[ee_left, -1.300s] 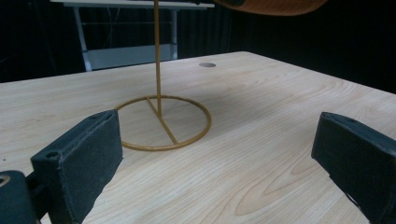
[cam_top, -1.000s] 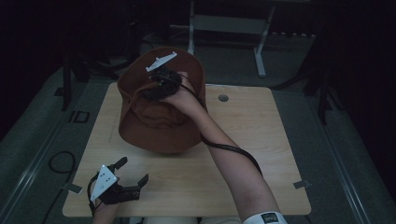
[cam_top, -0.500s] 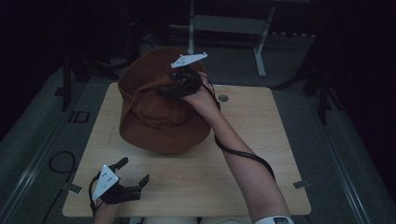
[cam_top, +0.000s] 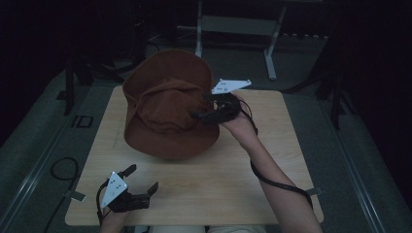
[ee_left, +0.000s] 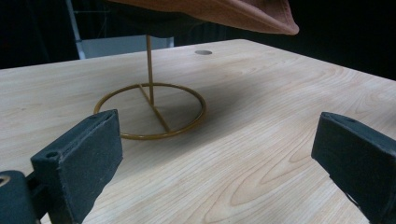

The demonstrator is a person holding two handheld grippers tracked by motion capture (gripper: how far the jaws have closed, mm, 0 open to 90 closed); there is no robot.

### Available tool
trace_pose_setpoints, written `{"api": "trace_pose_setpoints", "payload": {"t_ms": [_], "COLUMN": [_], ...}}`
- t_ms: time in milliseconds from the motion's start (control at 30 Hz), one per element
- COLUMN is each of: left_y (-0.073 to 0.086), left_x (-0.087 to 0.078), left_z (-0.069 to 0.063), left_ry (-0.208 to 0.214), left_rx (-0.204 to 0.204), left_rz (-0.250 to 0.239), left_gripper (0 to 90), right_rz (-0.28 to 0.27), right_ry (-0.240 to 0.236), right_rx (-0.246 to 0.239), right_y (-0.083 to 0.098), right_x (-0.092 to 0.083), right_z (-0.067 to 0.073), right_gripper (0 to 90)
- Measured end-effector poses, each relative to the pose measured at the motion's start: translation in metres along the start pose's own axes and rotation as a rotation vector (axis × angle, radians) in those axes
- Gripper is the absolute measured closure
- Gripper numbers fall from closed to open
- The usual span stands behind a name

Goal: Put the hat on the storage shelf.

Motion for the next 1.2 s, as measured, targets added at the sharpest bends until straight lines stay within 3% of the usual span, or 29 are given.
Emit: {"api": "trace_pose_setpoints", "payload": {"t_ms": [233,500,600,767,967,1200], "left_y": [0.001,0.004,0.004,0.005,0.006,0.008], "left_x": [0.001,0.004,0.005,0.006,0.007,0.008], "left_z": [-0.001,-0.001,-0.001,-0.001,-0.002,-0.002], "left_ry": [0.0,-0.008,-0.008,-0.008,-0.001,0.006], "left_rx": [0.0,0.005,0.006,0.008,0.008,0.009], "left_rz": [0.006,0.028,0.03,0.038,0.045,0.059], "left_gripper": [2.4,2.4,2.4,2.4,2.4,2.4], "right_rz": [-0.015,-0.011,-0.029,-0.031,-0.003,0.037], "right_ry": [-0.001,-0.016,0.017,0.015,-0.018,-0.014], "right_rx": [0.019,0.052,0.039,0.043,0.065,0.085], "right_y": [0.034,0.077,0.095,0.116,0.153,0.192], "right_x": [-0.025,-0.037,-0.042,-0.049,-0.058,-0.063], "right_z": [-0.001,0.004,0.005,0.005,0.002,-0.007], "right_gripper": [17.3,17.6,18.1,18.0,18.0,17.9]}}
Point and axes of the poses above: each handheld gripper's, and its own axes: x roughly forward along the jaws, y roughly out of its underside, z roughly to its left, the point moved 4 cm from there along x, roughly forward along the jaws, and after that the axes turned 10 degrees about x, right-handed, at the moved point
